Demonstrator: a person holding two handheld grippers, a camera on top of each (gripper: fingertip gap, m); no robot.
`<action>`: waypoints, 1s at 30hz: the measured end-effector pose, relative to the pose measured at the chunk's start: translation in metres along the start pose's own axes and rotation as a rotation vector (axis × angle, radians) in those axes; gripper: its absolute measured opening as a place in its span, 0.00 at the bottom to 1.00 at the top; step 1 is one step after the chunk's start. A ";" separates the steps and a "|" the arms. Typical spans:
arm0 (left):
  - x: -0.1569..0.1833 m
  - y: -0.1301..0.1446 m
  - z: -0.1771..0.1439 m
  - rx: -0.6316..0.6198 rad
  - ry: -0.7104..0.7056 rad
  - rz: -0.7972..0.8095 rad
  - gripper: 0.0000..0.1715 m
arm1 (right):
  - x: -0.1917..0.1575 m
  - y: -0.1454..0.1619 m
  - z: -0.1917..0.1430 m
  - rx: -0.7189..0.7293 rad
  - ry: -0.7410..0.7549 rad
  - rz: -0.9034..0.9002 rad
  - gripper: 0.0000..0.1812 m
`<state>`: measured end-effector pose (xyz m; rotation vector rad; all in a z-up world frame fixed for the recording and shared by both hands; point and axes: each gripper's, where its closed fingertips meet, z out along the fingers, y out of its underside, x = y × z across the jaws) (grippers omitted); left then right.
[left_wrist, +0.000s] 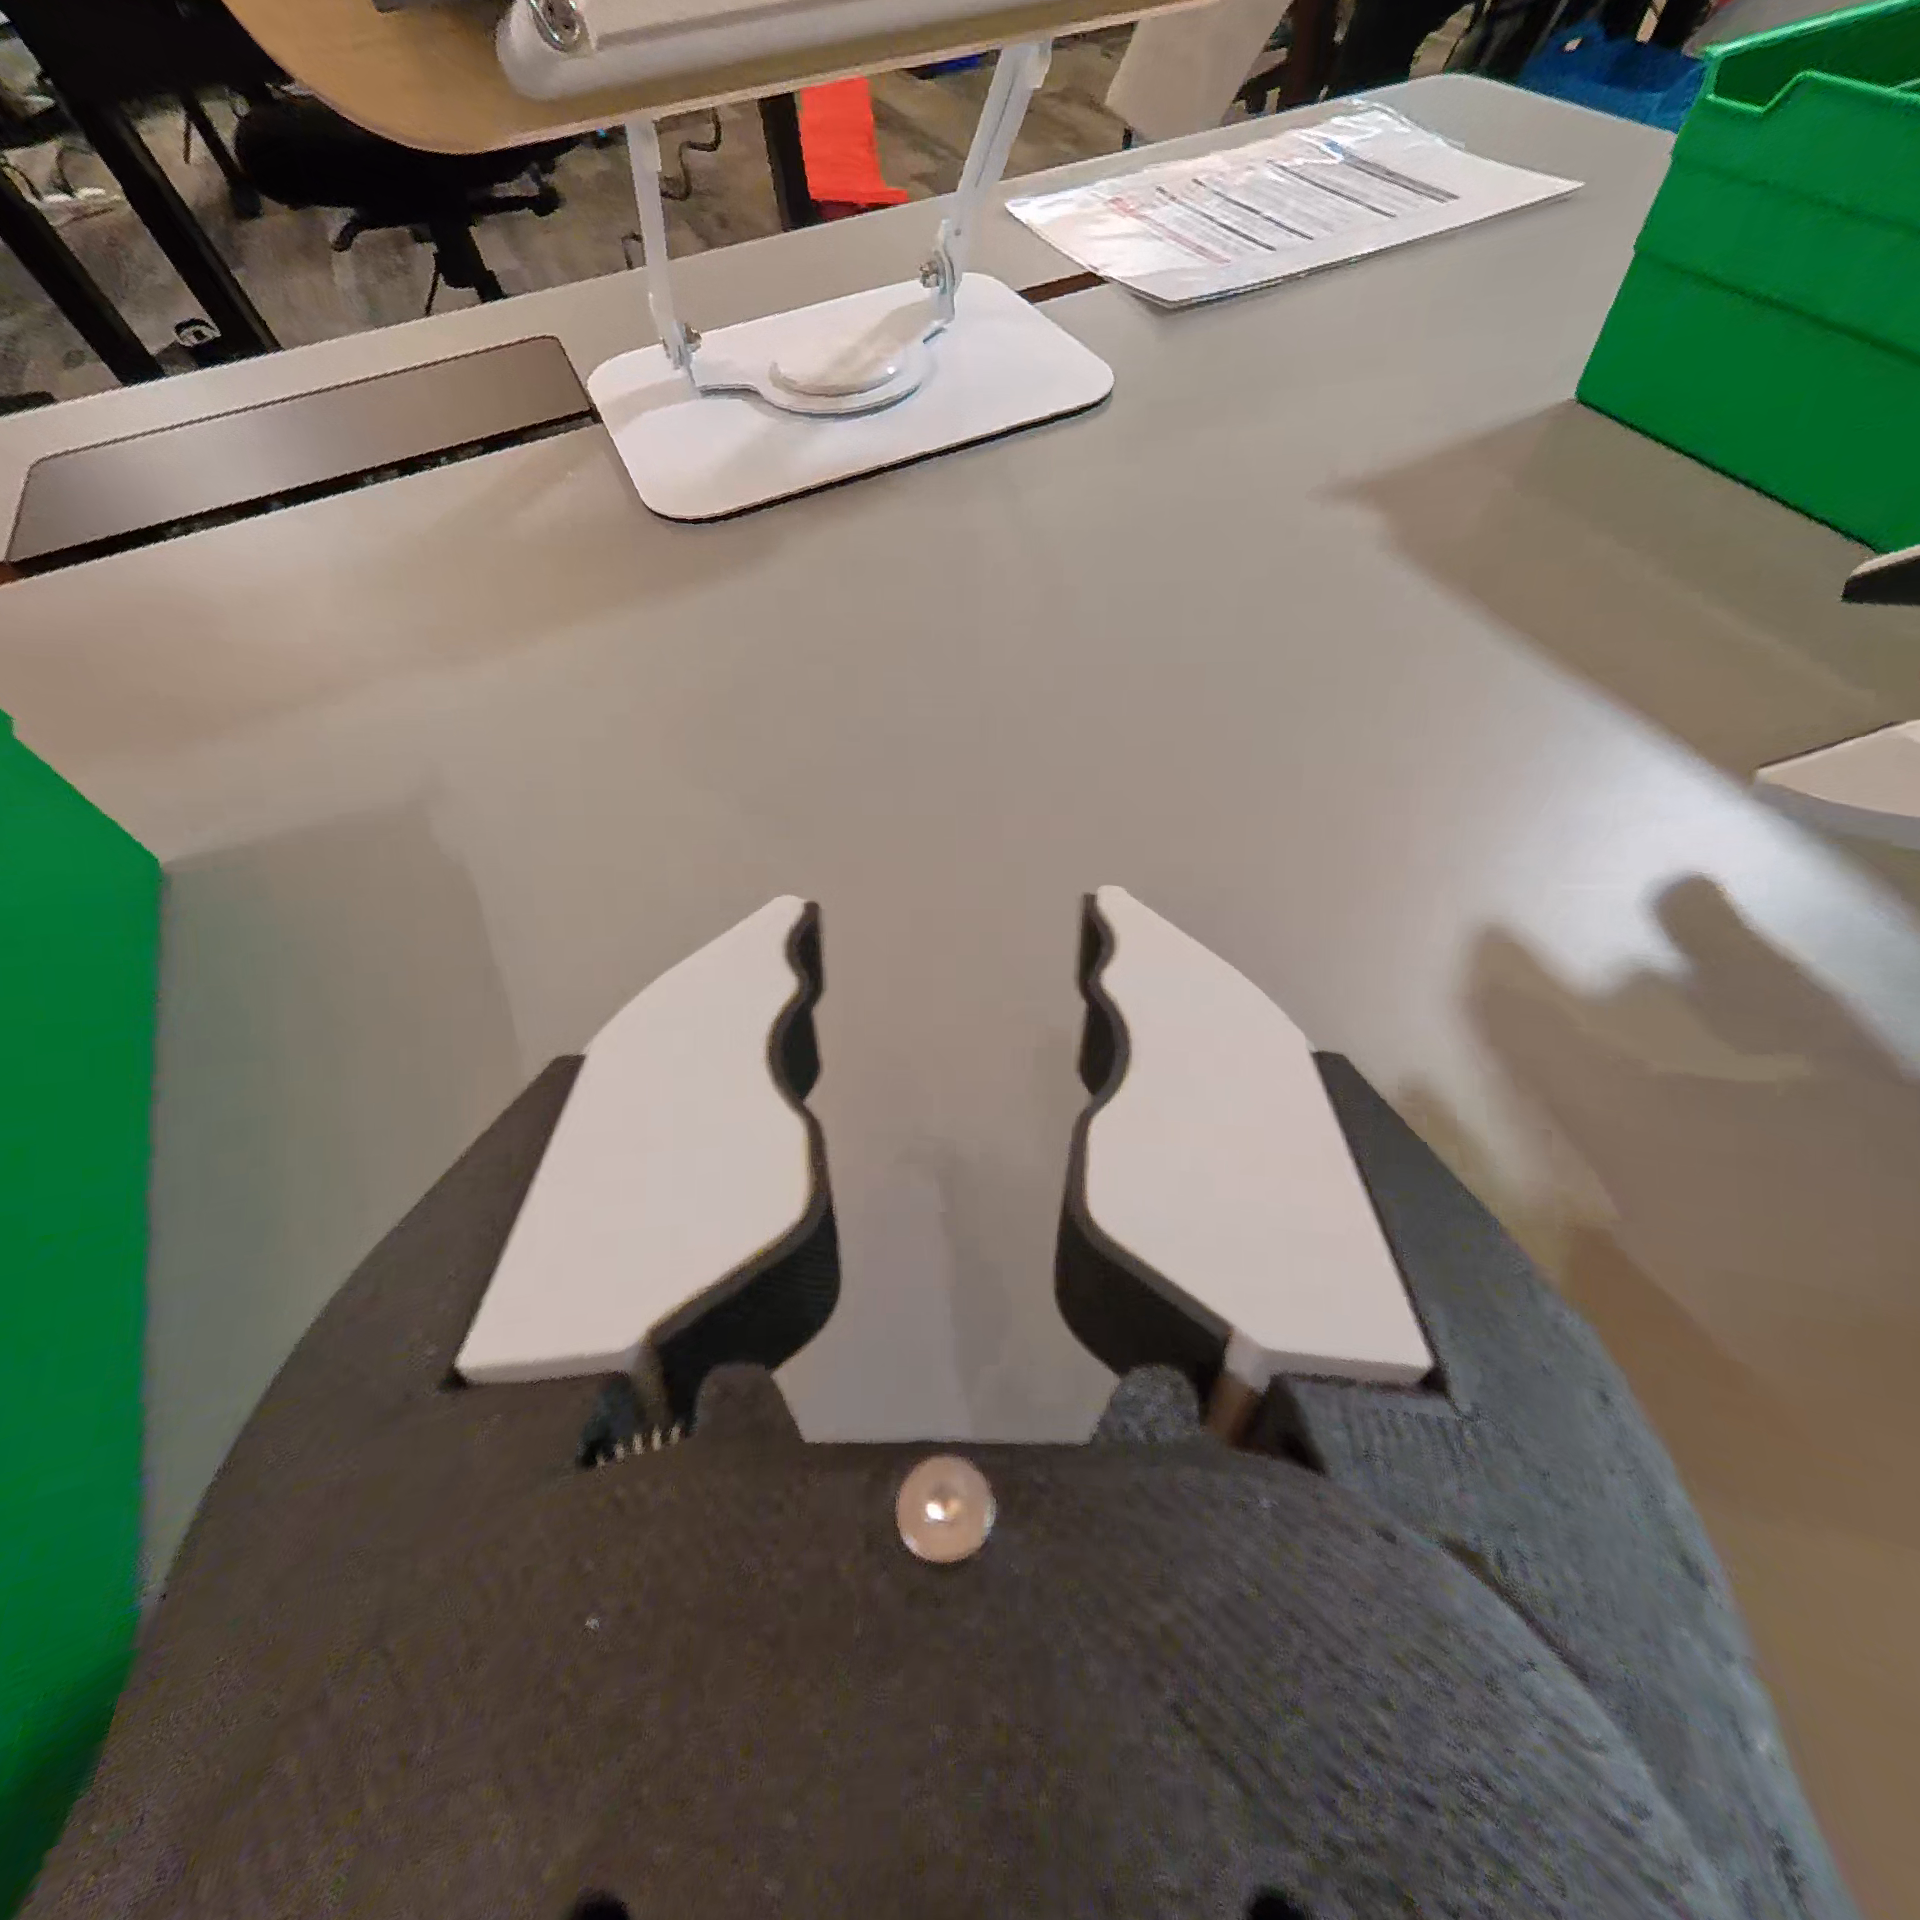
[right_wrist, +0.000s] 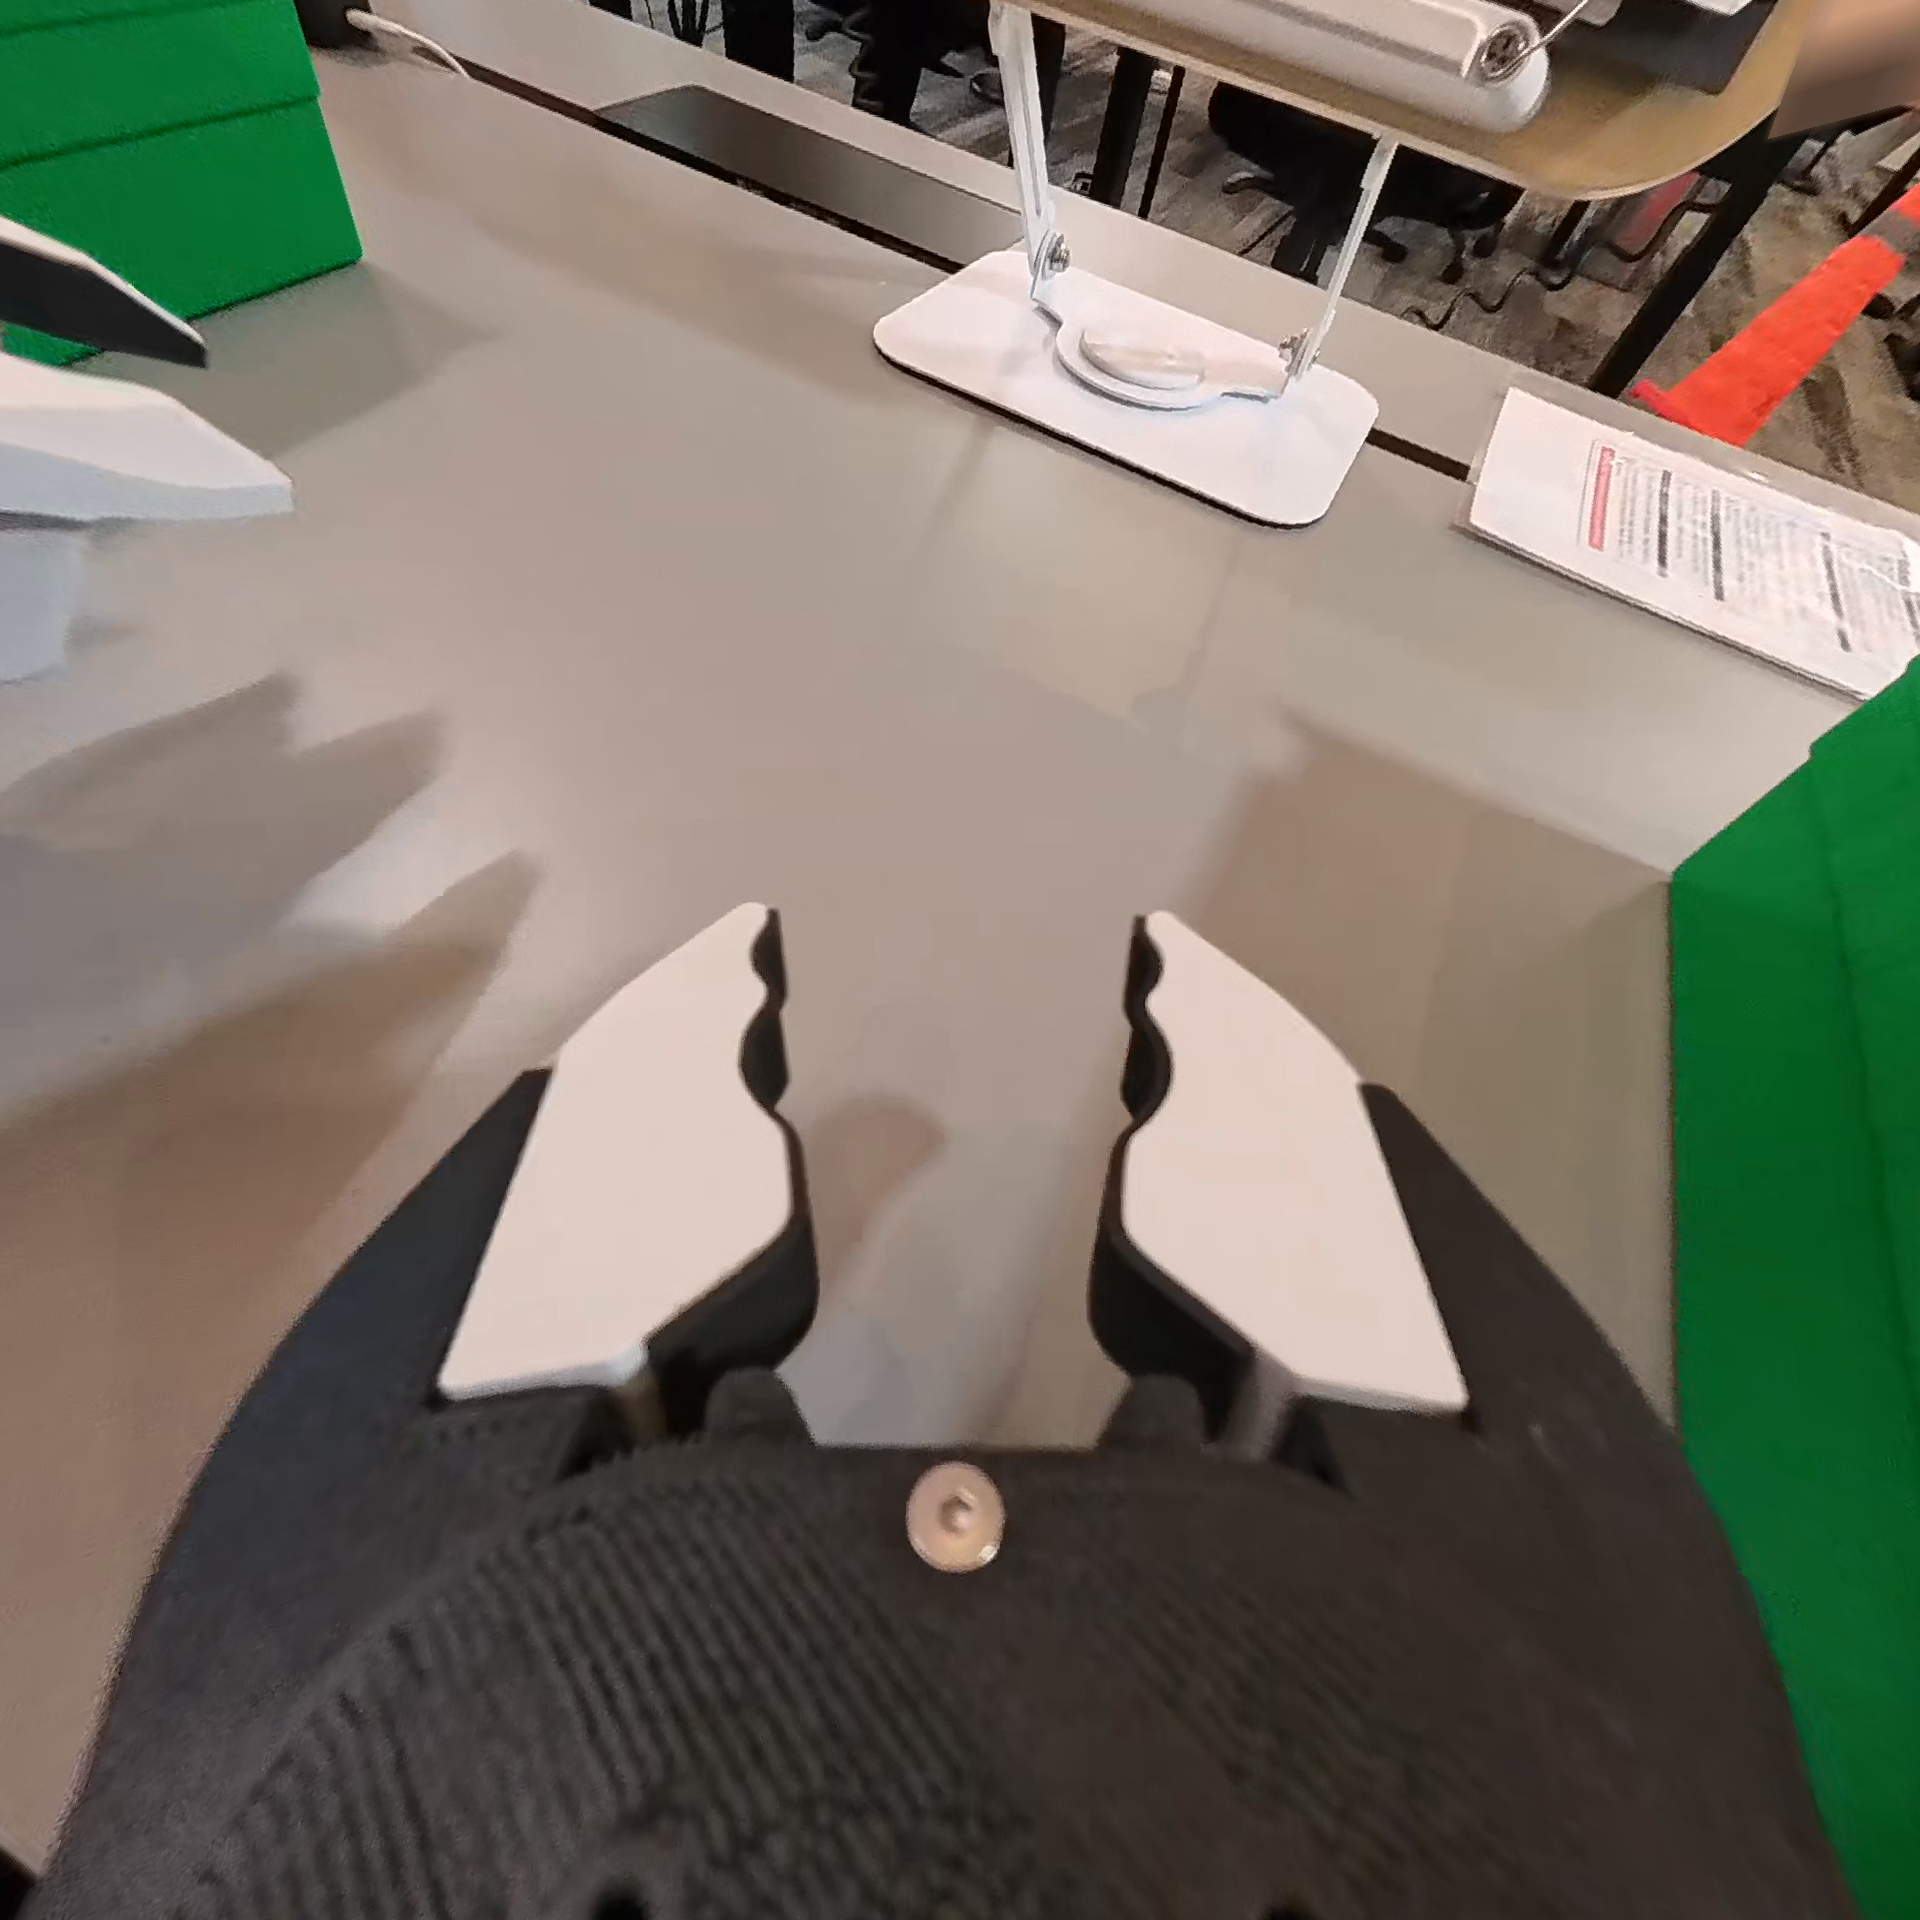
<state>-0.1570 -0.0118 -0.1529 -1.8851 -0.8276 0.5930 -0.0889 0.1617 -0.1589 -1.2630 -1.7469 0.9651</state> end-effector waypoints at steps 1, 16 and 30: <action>0.000 -0.001 -0.001 0.007 0.008 0.000 0.21 | -0.001 0.000 0.000 0.005 -0.004 -0.007 0.30; 0.007 -0.001 -0.002 0.005 0.032 0.011 0.17 | -0.012 0.017 0.007 -0.097 -0.082 0.137 0.23; 0.021 0.000 -0.007 0.008 0.073 -0.015 0.20 | -0.064 0.025 0.001 -0.163 -0.291 0.101 0.17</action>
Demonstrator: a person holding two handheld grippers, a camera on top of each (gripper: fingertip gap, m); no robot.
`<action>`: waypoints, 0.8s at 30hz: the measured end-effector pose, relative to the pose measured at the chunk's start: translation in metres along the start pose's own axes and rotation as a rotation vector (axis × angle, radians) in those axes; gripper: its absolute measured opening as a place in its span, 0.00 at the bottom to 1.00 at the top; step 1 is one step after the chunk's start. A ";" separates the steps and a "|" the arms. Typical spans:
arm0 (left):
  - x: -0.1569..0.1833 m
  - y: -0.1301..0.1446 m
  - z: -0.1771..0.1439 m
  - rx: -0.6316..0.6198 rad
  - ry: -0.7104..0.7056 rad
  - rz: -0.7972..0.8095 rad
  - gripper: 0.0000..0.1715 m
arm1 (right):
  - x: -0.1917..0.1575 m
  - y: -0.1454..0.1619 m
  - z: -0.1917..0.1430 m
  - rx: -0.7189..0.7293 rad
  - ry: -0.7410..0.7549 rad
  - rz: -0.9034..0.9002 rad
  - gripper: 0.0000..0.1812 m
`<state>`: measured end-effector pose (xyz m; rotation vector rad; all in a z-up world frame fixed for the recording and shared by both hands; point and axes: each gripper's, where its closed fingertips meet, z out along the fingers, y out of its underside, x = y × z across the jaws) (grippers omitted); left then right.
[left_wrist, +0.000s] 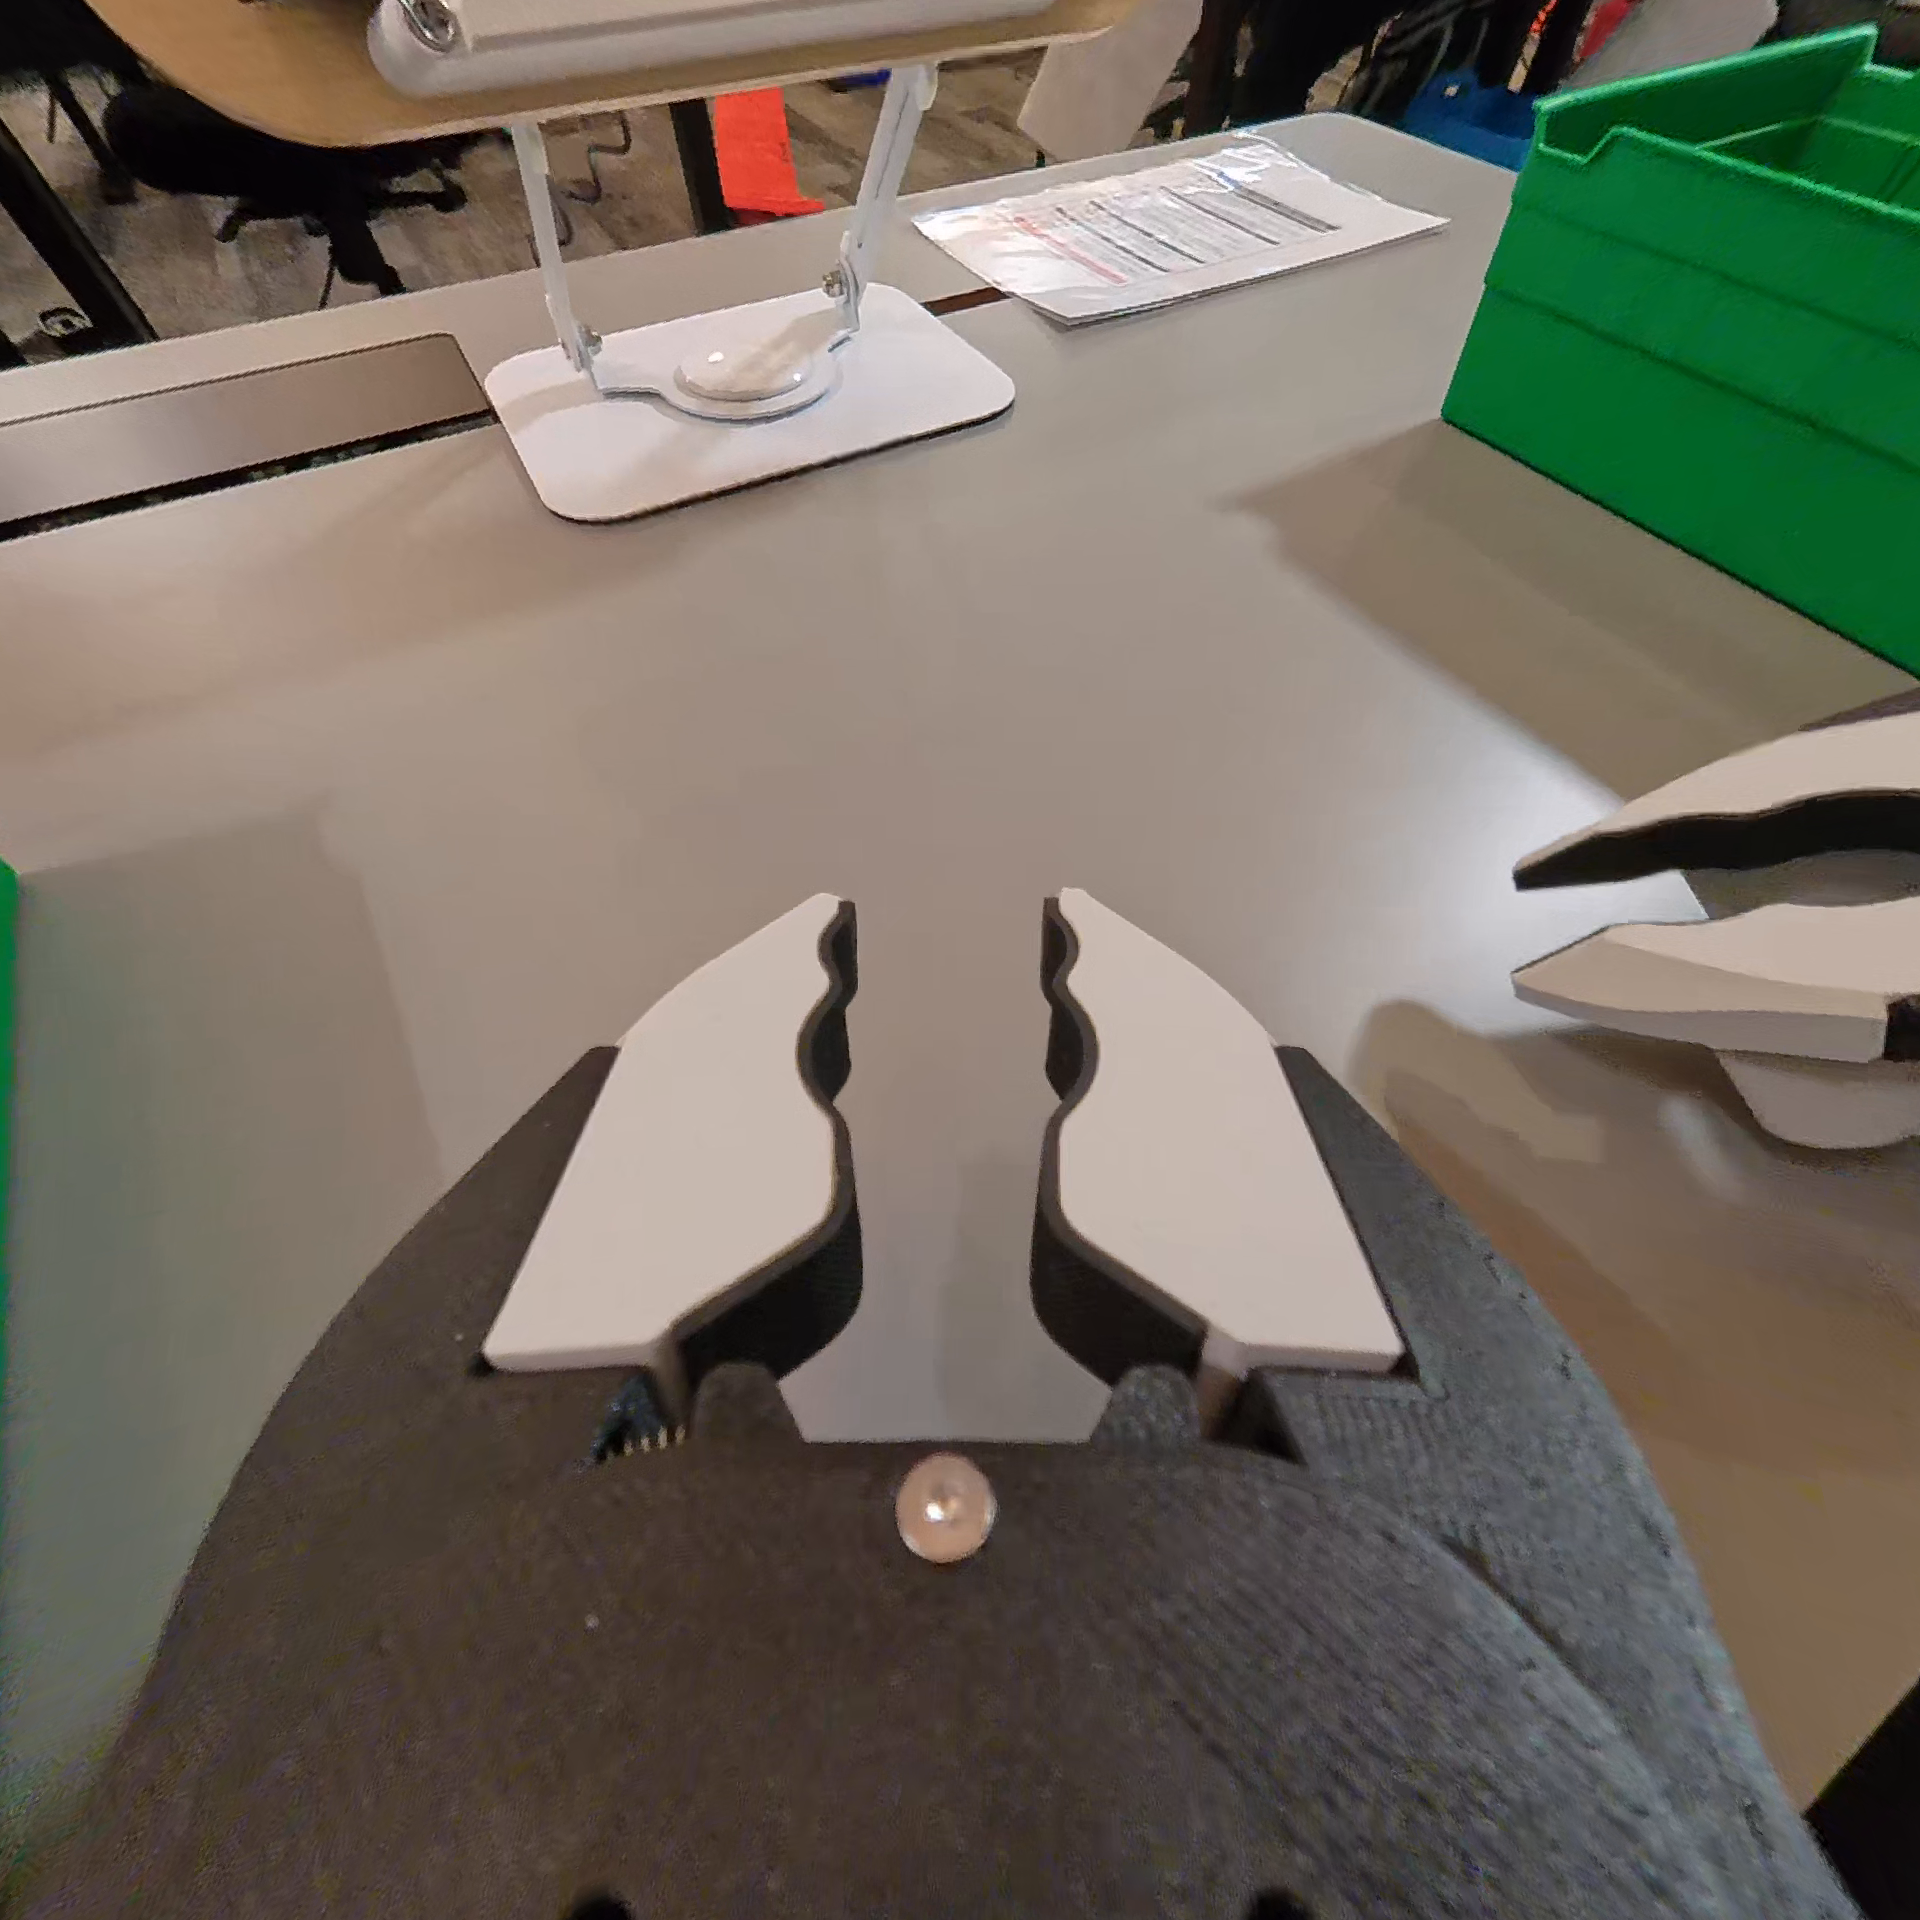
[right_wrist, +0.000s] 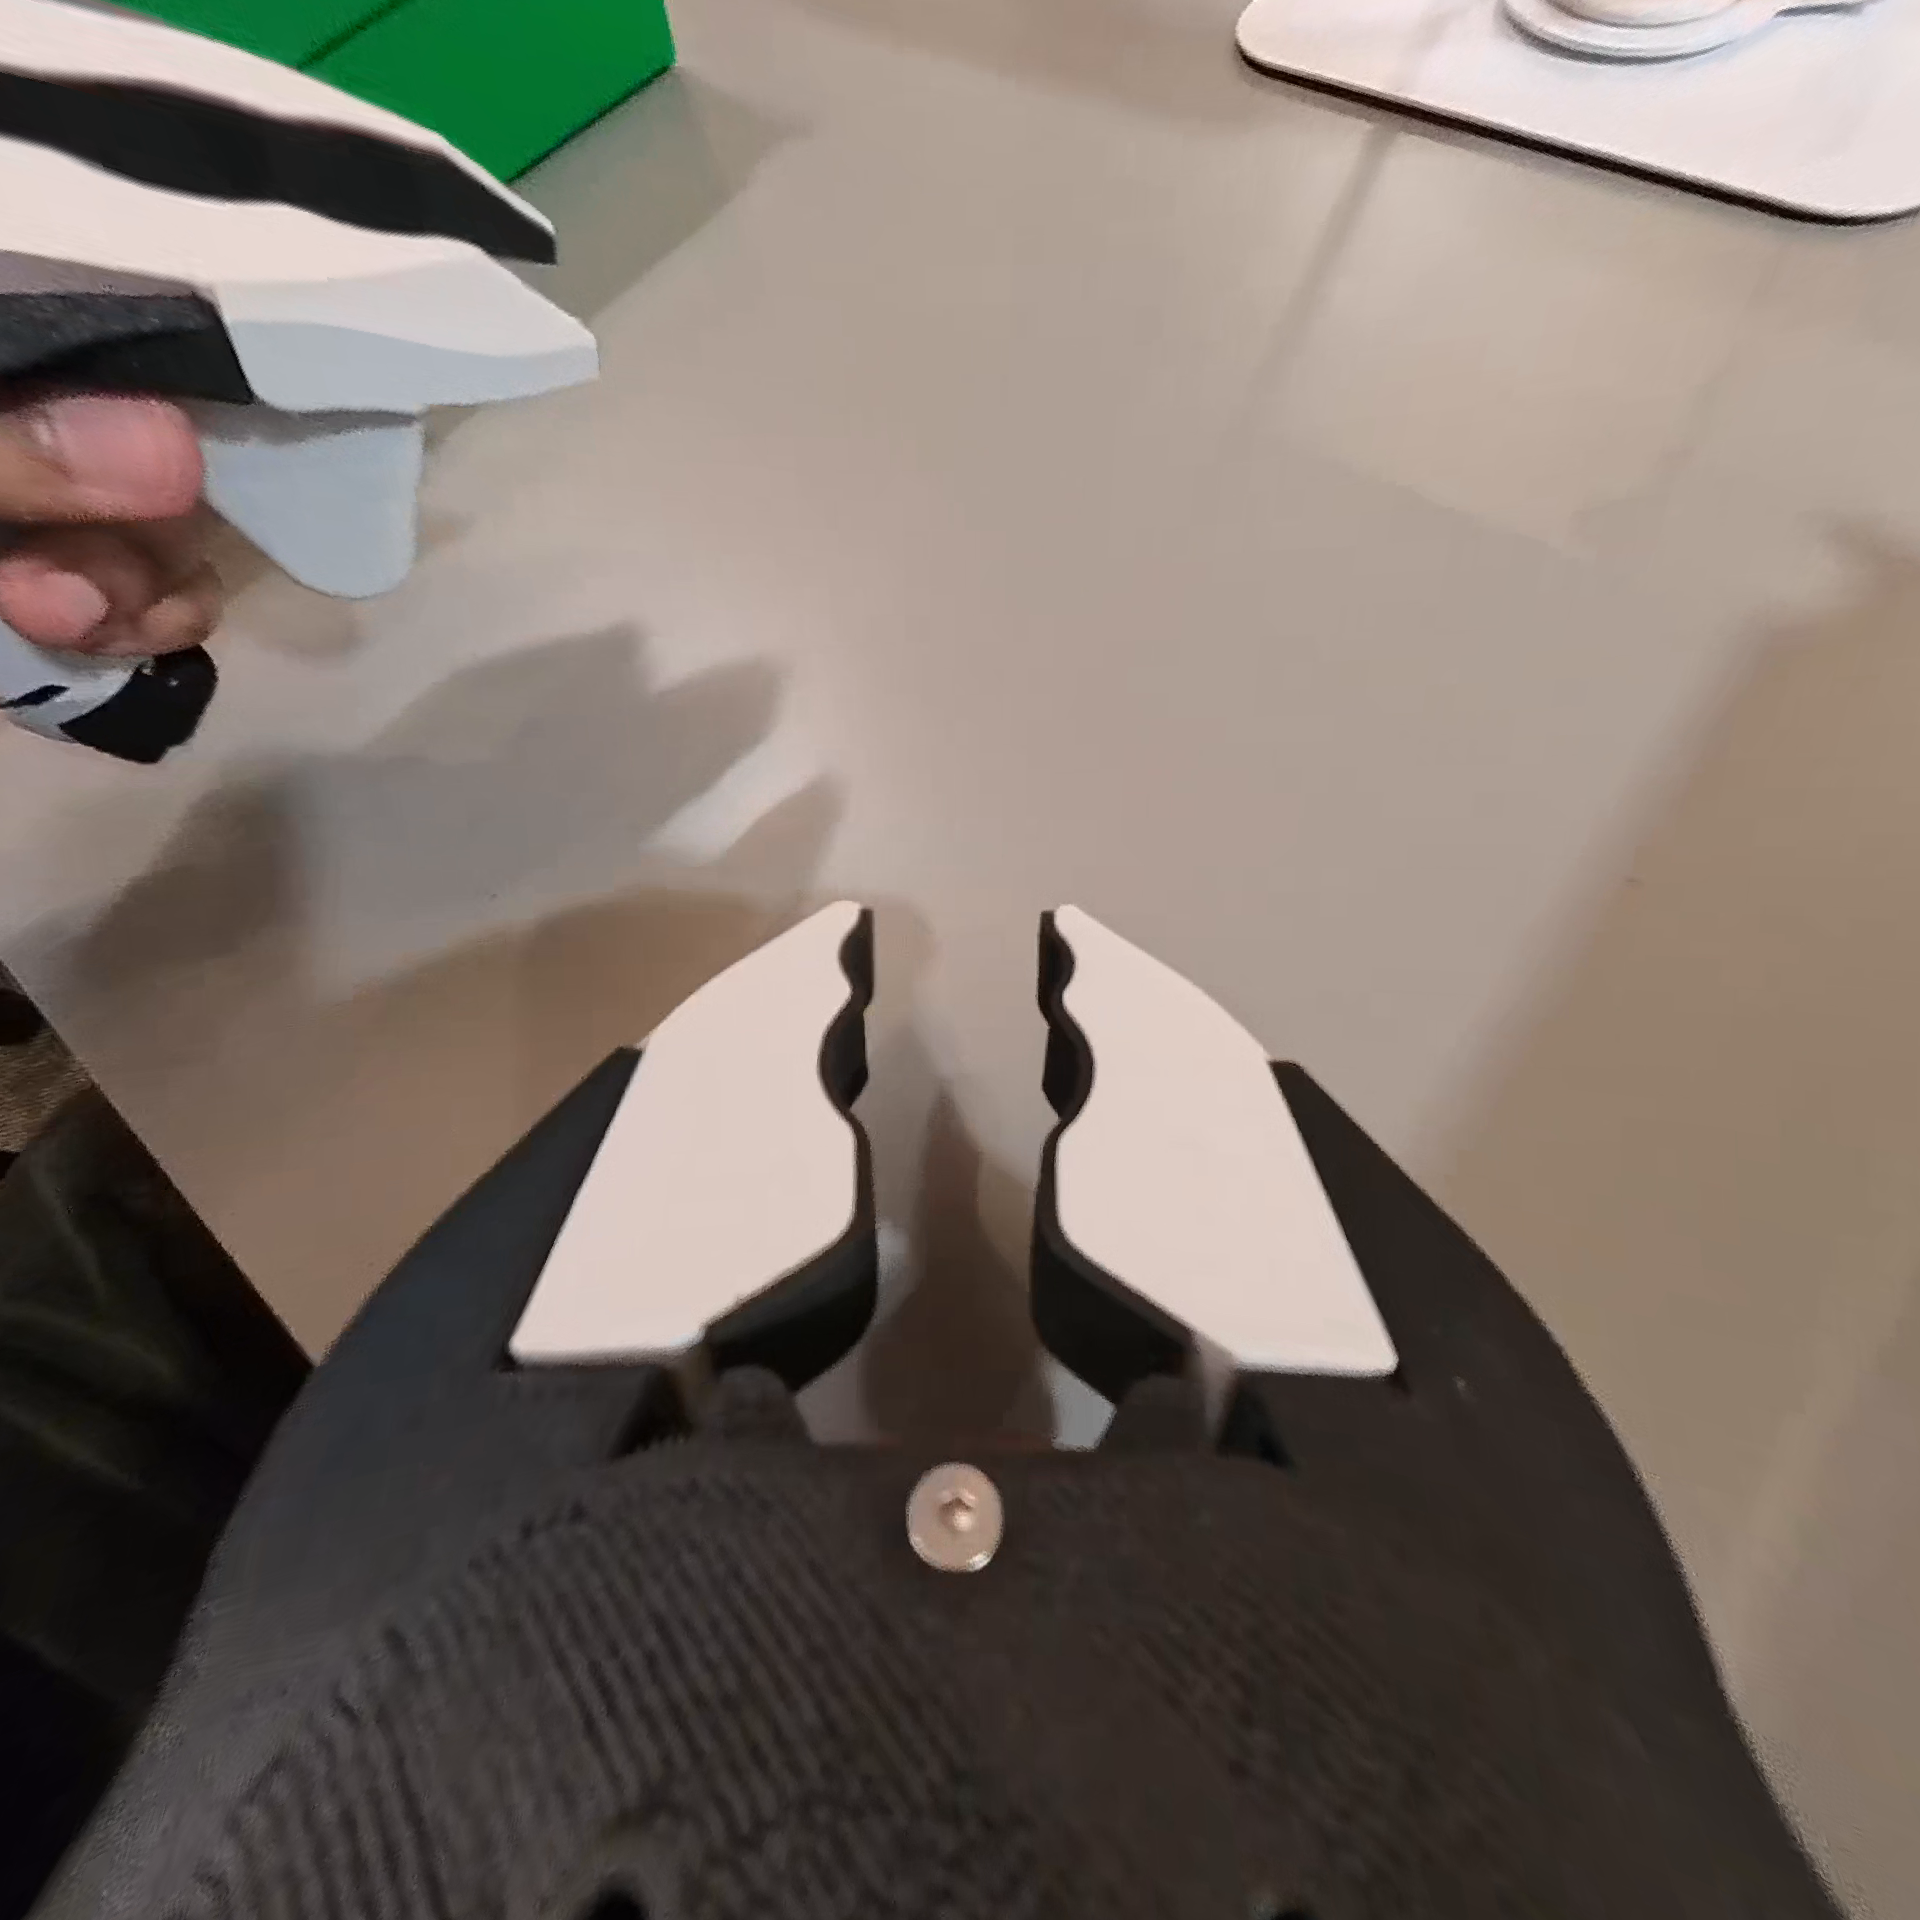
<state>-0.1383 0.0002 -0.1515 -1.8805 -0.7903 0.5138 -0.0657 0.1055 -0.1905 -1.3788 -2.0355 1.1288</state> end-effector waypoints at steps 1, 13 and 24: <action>0.001 0.004 -0.002 -0.010 0.000 -0.001 0.20 | -0.002 -0.002 0.002 0.000 0.001 -0.019 0.18; -0.032 0.038 -0.083 0.011 -0.148 -0.056 0.22 | -0.096 -0.046 0.050 0.032 -0.293 -0.162 0.24; -0.062 0.029 -0.166 0.001 -0.144 0.100 0.24 | -0.121 -0.056 0.025 0.044 -0.499 -0.092 0.23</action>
